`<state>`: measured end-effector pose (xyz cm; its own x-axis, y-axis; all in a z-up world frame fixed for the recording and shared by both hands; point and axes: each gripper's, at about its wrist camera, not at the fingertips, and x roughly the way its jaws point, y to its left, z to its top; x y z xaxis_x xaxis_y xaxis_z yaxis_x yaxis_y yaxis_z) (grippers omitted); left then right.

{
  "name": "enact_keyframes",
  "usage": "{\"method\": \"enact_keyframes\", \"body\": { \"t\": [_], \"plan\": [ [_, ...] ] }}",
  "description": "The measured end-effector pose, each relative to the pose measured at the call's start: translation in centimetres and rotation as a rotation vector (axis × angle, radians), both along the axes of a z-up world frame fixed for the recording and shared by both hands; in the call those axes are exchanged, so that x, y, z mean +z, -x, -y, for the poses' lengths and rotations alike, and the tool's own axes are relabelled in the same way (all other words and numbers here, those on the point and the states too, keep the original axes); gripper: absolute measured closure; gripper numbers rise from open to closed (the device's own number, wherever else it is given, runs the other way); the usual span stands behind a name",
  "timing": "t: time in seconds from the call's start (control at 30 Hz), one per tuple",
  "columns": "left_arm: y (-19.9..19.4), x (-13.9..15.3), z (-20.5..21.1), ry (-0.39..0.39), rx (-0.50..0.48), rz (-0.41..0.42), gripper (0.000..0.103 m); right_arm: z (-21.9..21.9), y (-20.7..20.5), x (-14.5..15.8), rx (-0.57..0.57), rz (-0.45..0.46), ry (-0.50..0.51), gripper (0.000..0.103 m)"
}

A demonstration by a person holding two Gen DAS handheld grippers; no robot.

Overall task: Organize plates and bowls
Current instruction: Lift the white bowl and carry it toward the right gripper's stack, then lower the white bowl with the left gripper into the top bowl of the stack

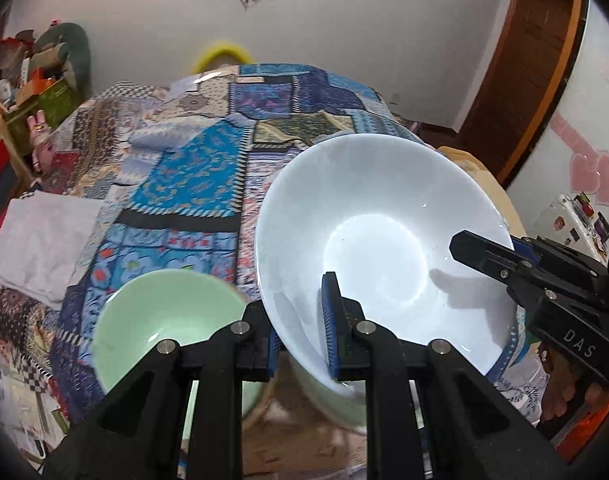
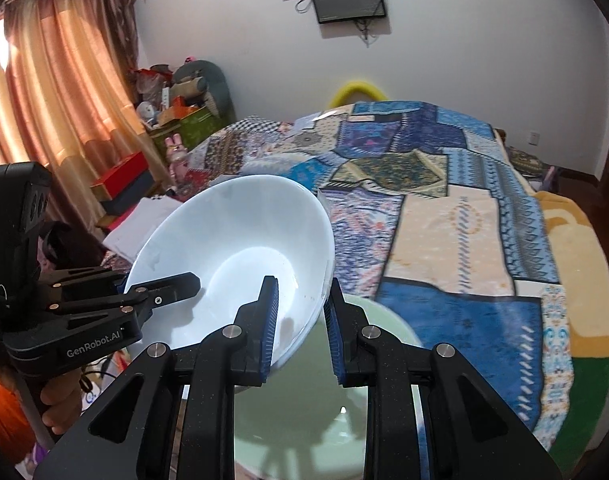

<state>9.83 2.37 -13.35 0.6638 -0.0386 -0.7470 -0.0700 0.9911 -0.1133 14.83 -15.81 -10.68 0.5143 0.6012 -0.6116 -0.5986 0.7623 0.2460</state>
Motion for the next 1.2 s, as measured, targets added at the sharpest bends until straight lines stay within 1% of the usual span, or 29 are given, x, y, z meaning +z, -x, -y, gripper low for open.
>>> {"method": "enact_keyframes", "body": {
  "t": [0.2,0.5,0.63,0.83,1.2],
  "plan": [
    [2.0,-0.2,-2.8,0.001,0.039,0.005,0.085,-2.6,1.1,-0.5,0.048,-0.011,-0.006,0.082],
    [3.8,-1.5,-6.2,-0.007,0.099,0.000,0.085,-6.0,2.1,-1.6,0.095,-0.040,-0.005,0.082],
    [4.0,-2.5,-7.7,0.014,0.118,-0.013,0.085,-7.2,2.1,-2.1,0.107,-0.062,-0.007,0.082],
    [4.4,-4.0,-9.2,0.012,0.145,-0.029,0.085,-9.1,2.6,-2.9,0.125,-0.081,0.008,0.082],
    [4.6,-6.4,-11.1,0.029,0.182,-0.061,0.085,-10.7,2.7,-4.7,0.125,-0.133,0.002,0.082]
  ]
}}
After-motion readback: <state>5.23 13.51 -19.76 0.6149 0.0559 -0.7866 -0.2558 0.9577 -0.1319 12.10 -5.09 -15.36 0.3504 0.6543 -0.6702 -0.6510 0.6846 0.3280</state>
